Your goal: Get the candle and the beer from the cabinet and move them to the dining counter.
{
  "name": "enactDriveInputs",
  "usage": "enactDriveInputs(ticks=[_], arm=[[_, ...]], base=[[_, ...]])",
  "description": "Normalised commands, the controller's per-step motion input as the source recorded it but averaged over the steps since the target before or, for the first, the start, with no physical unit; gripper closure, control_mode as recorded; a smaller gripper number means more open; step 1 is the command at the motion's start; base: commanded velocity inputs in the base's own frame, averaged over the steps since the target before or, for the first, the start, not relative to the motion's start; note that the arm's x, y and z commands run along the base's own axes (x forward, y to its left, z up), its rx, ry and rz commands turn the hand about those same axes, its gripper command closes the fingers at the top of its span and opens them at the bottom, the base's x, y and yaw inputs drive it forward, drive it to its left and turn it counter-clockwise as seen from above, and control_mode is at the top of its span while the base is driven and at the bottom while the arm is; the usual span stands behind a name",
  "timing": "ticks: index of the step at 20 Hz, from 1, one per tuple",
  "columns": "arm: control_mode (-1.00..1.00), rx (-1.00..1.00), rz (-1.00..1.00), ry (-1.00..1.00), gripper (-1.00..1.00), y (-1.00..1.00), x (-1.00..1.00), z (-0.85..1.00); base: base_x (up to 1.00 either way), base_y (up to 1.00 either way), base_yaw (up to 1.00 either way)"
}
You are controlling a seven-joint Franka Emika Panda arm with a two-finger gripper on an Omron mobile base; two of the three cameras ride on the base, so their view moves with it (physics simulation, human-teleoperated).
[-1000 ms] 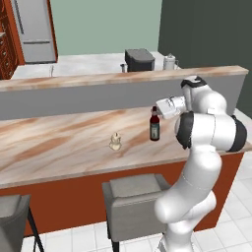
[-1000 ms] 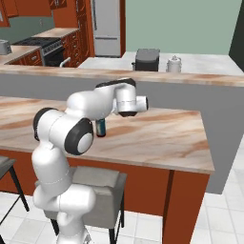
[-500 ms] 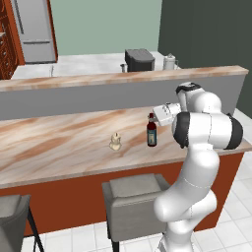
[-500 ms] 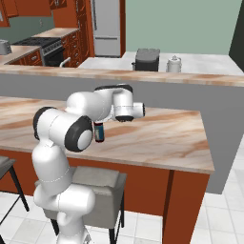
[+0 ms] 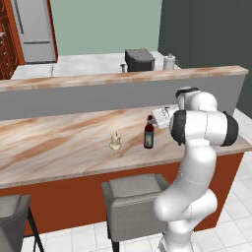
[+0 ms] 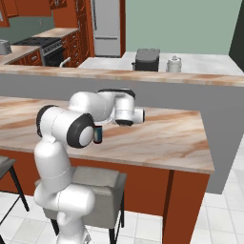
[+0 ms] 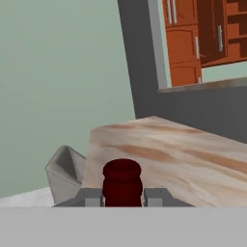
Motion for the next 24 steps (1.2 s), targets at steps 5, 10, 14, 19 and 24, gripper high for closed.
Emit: enactDriveInputs(ticks=[5,10,14,19,24], arm=[[-1.0,0.04,0.0,0.0,1.0,0.0,0.23,-0.05],[-1.0,0.0,0.0,0.0,1.0,0.01,0.17,-0.19],[-1.0,0.0,0.0,0.0,1.0,0.07,0.17,-0.11],[-1.0,0.0,0.0,0.0,1.0,0.12,0.2,-0.11],[-1.0,0.0,0.0,0.0,1.0,0.11,0.09,-0.2]], base=[[0.0,0.0,0.0],[0.0,0.0,0.0],[0.0,0.0,0.0],[0.0,0.0,0.0],[0.0,0.0,0.0]])
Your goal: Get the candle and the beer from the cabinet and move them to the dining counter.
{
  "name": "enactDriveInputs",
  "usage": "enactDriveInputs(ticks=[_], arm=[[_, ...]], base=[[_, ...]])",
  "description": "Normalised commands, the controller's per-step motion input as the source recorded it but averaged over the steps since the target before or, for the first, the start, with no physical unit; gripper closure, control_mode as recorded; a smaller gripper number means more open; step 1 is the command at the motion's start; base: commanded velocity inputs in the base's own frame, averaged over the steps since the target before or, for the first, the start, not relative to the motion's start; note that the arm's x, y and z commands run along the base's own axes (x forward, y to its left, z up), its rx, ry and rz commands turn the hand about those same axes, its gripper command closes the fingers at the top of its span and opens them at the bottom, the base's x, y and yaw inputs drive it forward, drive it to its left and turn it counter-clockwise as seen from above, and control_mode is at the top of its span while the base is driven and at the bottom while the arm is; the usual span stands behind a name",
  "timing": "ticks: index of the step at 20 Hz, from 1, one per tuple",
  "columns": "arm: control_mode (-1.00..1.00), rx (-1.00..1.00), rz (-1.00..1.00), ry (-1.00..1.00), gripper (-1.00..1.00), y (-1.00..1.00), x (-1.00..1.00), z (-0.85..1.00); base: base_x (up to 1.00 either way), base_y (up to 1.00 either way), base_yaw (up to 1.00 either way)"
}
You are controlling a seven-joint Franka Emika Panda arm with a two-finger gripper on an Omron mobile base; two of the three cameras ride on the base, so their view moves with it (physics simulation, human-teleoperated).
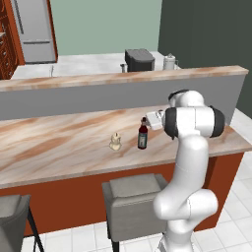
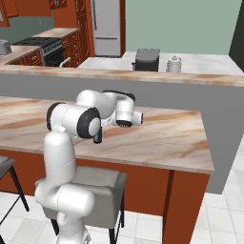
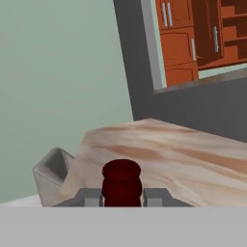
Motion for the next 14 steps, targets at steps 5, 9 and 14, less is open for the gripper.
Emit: enactDriveInputs(ticks=[5,9,14], arm=[[-1.0,-0.02,0.0,0.0,1.0,0.13,0.08,-0.26],[-1.0,-0.05,0.0,0.0,1.0,0.19,0.13,-0.21],[-1.0,-0.02,0.0,0.0,1.0,0.09,0.1,-0.14]], base=[[0.0,0.0,0.0],[0.0,0.0,0.0],[0.0,0.0,0.0]])
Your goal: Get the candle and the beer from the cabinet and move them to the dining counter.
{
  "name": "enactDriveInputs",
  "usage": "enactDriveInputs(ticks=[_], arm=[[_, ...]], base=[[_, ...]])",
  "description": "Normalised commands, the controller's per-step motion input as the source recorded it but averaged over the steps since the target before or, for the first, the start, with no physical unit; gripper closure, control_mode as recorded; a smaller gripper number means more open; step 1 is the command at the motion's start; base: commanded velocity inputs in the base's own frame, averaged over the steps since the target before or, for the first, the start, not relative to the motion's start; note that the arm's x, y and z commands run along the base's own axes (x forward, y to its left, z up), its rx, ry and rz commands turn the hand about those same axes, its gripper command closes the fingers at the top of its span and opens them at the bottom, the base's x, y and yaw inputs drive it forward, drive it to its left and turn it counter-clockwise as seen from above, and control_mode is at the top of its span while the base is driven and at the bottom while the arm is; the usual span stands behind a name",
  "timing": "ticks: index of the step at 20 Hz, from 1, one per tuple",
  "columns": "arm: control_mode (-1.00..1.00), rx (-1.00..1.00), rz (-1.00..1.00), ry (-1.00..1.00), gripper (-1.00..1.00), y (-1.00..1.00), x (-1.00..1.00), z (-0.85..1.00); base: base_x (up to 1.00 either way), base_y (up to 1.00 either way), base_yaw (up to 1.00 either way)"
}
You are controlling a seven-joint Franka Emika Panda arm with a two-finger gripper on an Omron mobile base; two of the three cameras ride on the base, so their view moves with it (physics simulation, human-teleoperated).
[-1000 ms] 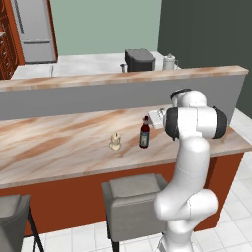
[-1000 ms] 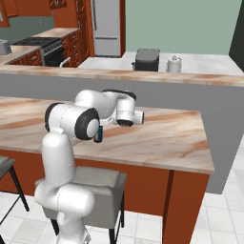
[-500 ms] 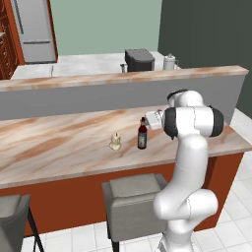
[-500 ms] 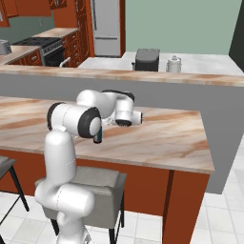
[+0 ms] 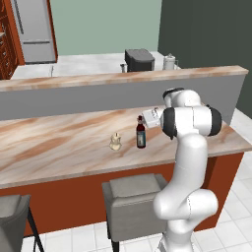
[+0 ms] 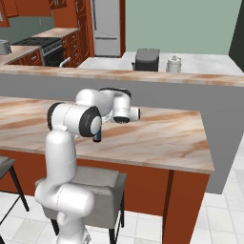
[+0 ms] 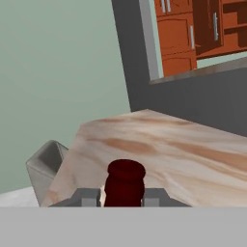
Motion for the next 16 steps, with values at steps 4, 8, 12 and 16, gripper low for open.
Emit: enactDriveInputs(ticks=[4,8,12,16], arm=[[-1.0,0.0,0.0,0.0,1.0,0.0,0.01,-0.02],[-1.0,0.0,0.0,0.0,1.0,0.0,0.0,0.0],[-1.0,0.0,0.0,0.0,-1.0,0.0,0.0,0.0],[-1.0,0.0,0.0,0.0,-1.0,0.0,0.0,0.0]], base=[[0.0,0.0,0.0],[0.0,0.0,0.0],[0.0,0.0,0.0],[0.0,0.0,0.0]])
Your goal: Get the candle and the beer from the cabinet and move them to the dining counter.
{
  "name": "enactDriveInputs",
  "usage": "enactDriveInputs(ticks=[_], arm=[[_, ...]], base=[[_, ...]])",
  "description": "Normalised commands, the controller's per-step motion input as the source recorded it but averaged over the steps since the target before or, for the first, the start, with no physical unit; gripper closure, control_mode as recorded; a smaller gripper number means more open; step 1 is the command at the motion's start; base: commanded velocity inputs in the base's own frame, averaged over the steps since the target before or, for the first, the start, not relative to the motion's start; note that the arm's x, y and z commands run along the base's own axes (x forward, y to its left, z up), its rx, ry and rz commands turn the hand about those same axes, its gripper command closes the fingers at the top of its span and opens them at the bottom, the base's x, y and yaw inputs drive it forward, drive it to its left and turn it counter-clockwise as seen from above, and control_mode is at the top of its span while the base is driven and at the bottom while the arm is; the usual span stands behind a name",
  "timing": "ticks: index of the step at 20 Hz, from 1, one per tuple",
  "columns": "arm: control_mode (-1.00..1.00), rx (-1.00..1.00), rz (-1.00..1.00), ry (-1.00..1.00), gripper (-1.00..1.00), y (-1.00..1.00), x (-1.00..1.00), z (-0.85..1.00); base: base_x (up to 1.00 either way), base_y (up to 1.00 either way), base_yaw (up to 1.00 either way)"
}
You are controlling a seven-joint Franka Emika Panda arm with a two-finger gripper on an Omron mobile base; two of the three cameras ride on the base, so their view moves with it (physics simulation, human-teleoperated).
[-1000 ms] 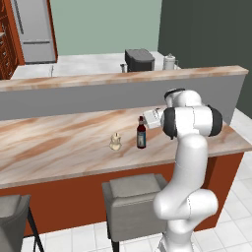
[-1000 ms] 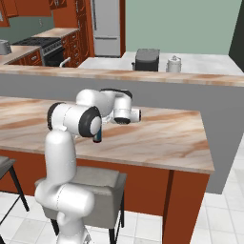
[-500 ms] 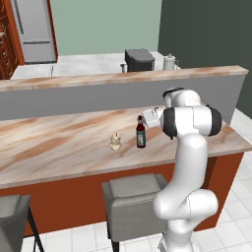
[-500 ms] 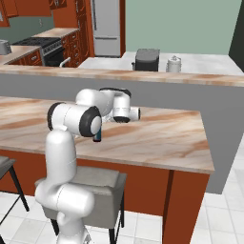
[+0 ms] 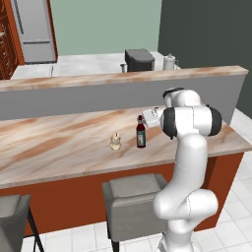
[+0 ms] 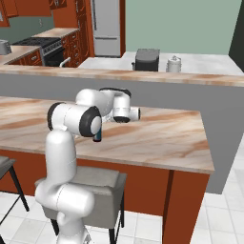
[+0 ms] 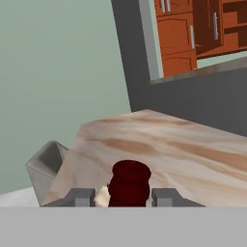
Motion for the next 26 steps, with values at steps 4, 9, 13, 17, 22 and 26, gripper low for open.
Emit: enactDriveInputs(ticks=[4,9,13,17,22,26], arm=[[-1.0,0.0,0.0,0.0,-1.0,0.0,0.0,0.0],[-1.0,0.0,0.0,0.0,-1.0,0.0,0.0,0.0],[-1.0,0.0,0.0,-0.02,-1.0,0.0,0.0,0.07],[-1.0,0.0,0.0,-0.09,-1.0,0.0,0.0,0.27],[-1.0,-0.01,0.0,-0.12,-1.0,0.0,-0.01,0.44],[-1.0,-0.05,0.0,-0.1,-1.0,0.0,-0.09,0.59]], base=[[0.0,0.0,0.0],[0.0,0.0,0.0],[0.0,0.0,0.0],[0.0,0.0,0.0],[0.0,0.0,0.0],[0.0,0.0,0.0]])
